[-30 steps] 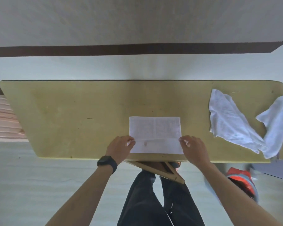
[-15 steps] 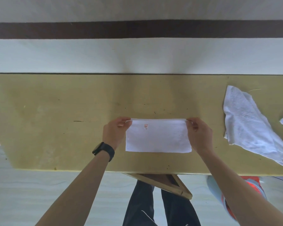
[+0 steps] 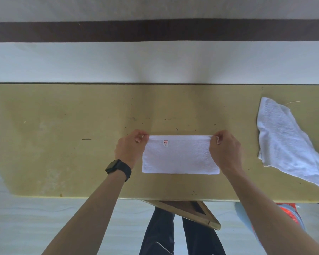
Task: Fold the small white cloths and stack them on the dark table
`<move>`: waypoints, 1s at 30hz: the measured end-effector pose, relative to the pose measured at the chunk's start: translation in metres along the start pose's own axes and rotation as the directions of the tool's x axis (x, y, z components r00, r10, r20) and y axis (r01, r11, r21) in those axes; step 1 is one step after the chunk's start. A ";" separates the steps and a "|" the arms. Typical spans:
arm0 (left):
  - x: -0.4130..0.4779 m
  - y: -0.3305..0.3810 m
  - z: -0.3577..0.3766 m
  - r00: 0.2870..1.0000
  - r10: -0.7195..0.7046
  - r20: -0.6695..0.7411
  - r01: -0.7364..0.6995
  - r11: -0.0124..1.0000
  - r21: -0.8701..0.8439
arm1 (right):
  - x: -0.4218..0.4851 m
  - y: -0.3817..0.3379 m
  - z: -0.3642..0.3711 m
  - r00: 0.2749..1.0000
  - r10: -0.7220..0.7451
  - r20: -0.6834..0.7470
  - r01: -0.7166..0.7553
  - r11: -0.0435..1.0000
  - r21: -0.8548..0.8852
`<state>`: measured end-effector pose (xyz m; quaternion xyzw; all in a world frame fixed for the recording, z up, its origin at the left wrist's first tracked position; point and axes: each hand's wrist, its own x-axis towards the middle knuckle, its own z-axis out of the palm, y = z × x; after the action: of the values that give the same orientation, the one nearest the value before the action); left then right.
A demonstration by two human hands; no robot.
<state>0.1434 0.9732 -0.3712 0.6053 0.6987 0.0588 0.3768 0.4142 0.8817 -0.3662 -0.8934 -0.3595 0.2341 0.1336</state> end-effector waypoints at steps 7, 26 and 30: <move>-0.003 -0.001 0.006 0.997 0.076 -0.024 -0.073 0.988 0.135 | -0.004 0.000 -0.002 0.995 -0.100 -0.029 0.097 0.990 -0.101; -0.021 -0.019 0.008 0.836 0.548 -0.024 -0.447 0.706 0.550 | -0.081 -0.036 0.020 0.979 -0.081 0.187 0.114 0.979 -0.171; -0.052 -0.018 0.020 0.852 0.522 0.023 -0.449 0.708 0.545 | -0.030 -0.055 0.027 0.931 -0.274 0.241 0.330 0.915 -0.232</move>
<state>0.1395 0.9147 -0.3712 0.8423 0.5259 0.0005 0.1178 0.3497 0.9010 -0.3572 -0.8079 -0.5338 0.2497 0.0084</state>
